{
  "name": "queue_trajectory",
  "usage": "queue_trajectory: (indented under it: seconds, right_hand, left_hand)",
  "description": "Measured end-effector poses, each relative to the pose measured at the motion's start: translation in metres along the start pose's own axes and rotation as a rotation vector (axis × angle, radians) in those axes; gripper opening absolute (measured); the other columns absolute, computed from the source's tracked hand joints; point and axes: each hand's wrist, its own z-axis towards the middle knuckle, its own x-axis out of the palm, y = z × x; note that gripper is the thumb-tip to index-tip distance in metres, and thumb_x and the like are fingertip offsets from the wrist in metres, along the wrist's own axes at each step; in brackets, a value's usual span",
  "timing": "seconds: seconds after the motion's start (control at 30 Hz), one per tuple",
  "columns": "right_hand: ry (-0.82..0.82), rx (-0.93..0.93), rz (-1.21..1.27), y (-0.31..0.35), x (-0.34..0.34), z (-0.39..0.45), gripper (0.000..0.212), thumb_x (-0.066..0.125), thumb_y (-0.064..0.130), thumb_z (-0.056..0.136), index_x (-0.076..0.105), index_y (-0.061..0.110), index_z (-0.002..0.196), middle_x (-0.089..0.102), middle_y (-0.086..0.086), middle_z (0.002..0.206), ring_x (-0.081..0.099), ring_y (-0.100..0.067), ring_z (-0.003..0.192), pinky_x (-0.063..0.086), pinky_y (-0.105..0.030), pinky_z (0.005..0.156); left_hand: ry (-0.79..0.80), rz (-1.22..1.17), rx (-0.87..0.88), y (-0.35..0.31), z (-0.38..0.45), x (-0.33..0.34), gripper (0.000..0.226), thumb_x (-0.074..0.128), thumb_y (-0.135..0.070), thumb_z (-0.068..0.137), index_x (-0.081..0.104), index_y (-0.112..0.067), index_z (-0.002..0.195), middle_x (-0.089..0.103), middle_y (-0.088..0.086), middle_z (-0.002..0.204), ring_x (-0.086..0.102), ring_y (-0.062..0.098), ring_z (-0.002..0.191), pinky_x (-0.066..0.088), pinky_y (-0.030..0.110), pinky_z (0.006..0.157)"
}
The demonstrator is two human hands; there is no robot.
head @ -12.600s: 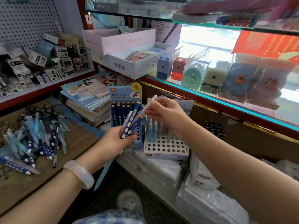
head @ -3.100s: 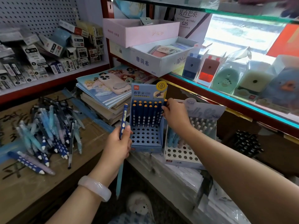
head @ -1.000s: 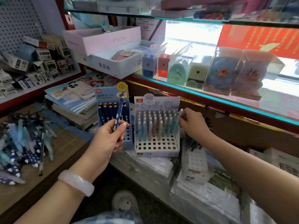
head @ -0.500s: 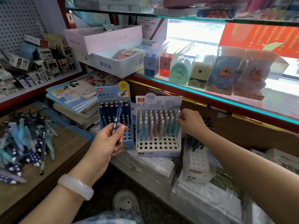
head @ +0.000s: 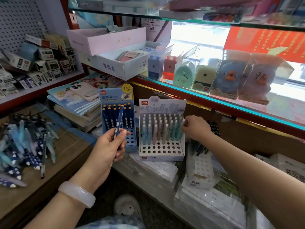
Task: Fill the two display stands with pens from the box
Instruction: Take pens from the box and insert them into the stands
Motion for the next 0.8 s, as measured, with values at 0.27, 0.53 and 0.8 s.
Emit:
queue_trajectory:
  seconds: [0.27,0.53,0.8]
  right_hand:
    - [-0.080,-0.014,0.042,0.001,0.003,0.000,0.012,0.053,0.024,0.093,0.060,0.015,0.089,0.062,-0.001,0.083,0.059,-0.018,0.077,0.048,-0.032,0.066]
    - [-0.141,0.094,-0.171,0.008,0.016,0.006,0.015,0.053,0.025,0.095,0.066,0.019,0.095,0.065,0.000,0.085,0.062,-0.018,0.077,0.046,-0.029,0.060]
    - [-0.110,0.107,-0.202,0.009,0.015,0.004,0.016,0.056,0.031,0.093,0.066,0.018,0.096,0.063,0.001,0.083,0.062,-0.018,0.077,0.050,-0.029,0.063]
  left_hand:
    - [-0.007,-0.015,-0.008,0.000,-0.002,0.000,0.012,0.045,-0.013,0.094,0.055,-0.008,0.091,0.042,-0.003,0.052,0.030,0.006,0.035,0.025,0.015,0.032]
    - [-0.015,-0.015,-0.023,0.000,-0.002,0.002,0.011,0.046,-0.014,0.093,0.055,-0.008,0.092,0.042,-0.002,0.053,0.031,0.006,0.036,0.025,0.015,0.033]
    - [0.016,-0.006,0.000,-0.003,-0.005,0.004,0.013,0.046,-0.016,0.093,0.056,-0.006,0.092,0.042,-0.002,0.053,0.031,0.006,0.036,0.024,0.015,0.033]
